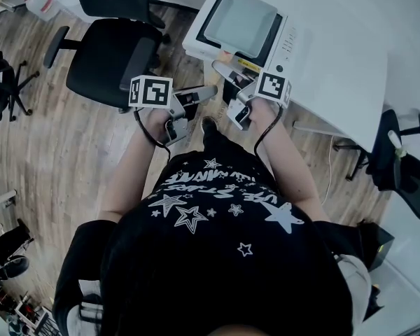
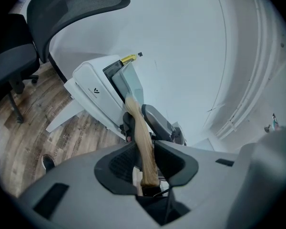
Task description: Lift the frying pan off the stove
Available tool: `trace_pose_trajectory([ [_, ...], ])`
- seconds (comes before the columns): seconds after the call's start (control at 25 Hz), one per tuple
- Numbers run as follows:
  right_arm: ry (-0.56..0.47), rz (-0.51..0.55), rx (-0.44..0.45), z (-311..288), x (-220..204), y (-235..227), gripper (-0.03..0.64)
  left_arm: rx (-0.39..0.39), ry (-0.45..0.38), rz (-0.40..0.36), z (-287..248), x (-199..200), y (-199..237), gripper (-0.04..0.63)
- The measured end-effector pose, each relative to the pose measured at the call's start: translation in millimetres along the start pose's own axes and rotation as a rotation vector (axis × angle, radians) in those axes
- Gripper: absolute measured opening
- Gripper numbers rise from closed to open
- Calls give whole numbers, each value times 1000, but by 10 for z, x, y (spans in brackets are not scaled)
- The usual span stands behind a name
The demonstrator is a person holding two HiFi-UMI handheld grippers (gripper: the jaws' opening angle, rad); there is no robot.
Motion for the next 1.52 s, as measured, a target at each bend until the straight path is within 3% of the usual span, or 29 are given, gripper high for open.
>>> trace_pose_trajectory([
  [0.6,-43,-88,90,-13,1,6,147,-19,-11,1,4,7,-29,123],
  [0.84,-46,-72,108,-17,14,44,147,-38,-21,3,8,19,-72,126],
  [1.04,-49,-28,129,31,-55,194,144,-50,-18,-36,99,-53,-190,129],
  [1.52,-100,-39,186,331,-305,545,146,-83,-22,-103,378,-306,-524,129],
])
Point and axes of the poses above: the fingertips, and each gripper's own axes: z backward along the fingers, y to its left, x out of its top, the point moved 2 cm from there along z, backward along the fingers, and after that the axes turned 9 degrees about -y, right-handed, at the moved point
